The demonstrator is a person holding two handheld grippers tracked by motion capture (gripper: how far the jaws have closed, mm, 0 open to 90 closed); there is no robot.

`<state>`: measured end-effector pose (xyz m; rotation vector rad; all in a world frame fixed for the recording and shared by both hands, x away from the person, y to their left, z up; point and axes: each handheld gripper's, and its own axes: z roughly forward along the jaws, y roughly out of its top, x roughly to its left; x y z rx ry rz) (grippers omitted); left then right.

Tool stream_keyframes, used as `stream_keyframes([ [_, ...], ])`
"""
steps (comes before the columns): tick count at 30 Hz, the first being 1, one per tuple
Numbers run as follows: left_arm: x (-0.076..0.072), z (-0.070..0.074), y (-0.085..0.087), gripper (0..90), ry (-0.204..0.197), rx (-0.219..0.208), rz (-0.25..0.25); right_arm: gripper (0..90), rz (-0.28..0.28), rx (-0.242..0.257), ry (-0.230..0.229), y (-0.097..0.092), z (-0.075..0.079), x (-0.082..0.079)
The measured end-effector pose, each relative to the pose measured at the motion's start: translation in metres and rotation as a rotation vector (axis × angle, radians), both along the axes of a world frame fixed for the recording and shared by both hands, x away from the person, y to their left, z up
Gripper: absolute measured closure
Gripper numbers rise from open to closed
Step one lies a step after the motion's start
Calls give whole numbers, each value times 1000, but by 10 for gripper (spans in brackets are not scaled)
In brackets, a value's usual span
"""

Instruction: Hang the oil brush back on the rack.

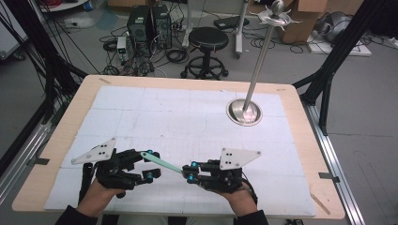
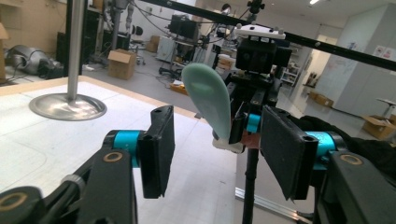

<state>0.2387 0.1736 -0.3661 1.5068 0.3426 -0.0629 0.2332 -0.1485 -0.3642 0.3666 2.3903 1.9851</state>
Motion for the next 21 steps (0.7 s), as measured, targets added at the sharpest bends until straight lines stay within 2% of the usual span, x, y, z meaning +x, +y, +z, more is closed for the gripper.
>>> stream_keyframes([
  [12,0,5,-5,650,-34,-21,-46,818,44,25,14,3,-2,-1],
  [21,-1,12,-8,748,-59,-34,-60,815,62,52,27,3,-3,0],
])
